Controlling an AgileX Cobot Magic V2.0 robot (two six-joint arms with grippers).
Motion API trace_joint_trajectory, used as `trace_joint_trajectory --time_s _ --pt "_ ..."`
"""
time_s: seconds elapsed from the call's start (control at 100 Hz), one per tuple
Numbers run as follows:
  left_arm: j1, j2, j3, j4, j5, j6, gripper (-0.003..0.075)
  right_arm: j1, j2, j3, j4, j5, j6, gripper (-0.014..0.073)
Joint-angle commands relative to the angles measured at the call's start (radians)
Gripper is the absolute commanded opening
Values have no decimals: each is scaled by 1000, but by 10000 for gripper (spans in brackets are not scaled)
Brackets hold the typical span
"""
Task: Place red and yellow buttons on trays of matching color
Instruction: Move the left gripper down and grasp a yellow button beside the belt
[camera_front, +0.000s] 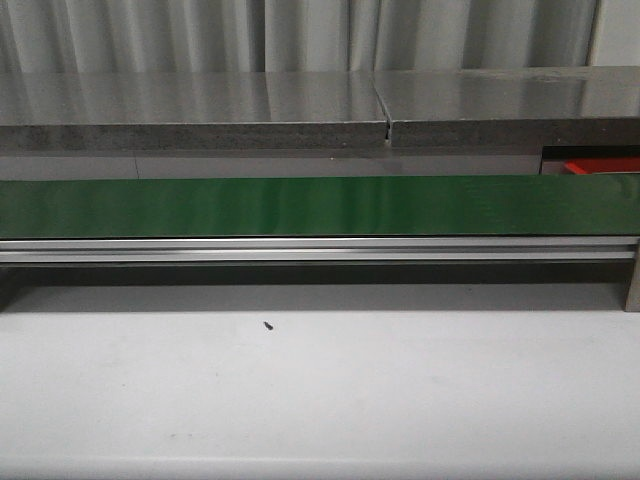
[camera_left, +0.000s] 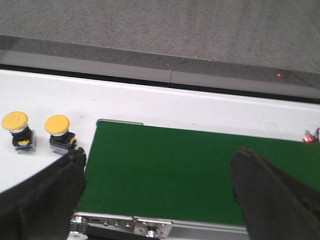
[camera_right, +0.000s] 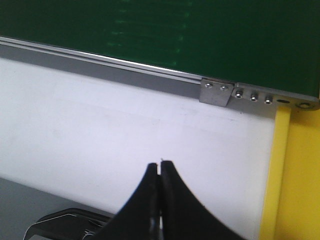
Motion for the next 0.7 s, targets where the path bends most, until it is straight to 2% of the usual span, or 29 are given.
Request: trace_joint_trajectory --time_s 0.0,0.1,0.24,0.48,0.69 --pt "59 78 -112 -15 -19 -43 599 3 -20 -26 33 -41 -16 -68" --pt "137 216 -232 -15 47 -46 587 3 -20 -26 33 -41 -16 -68" --pt "189 403 -396 -15 115 -46 556 3 -20 -26 33 -40 -16 -68" --pt "194 677 -605 -34 219 -53 554 3 -20 -26 33 -40 -16 -68" --pt "194 822 -685 -32 216 -53 554 3 -20 -26 33 -40 -16 -68"
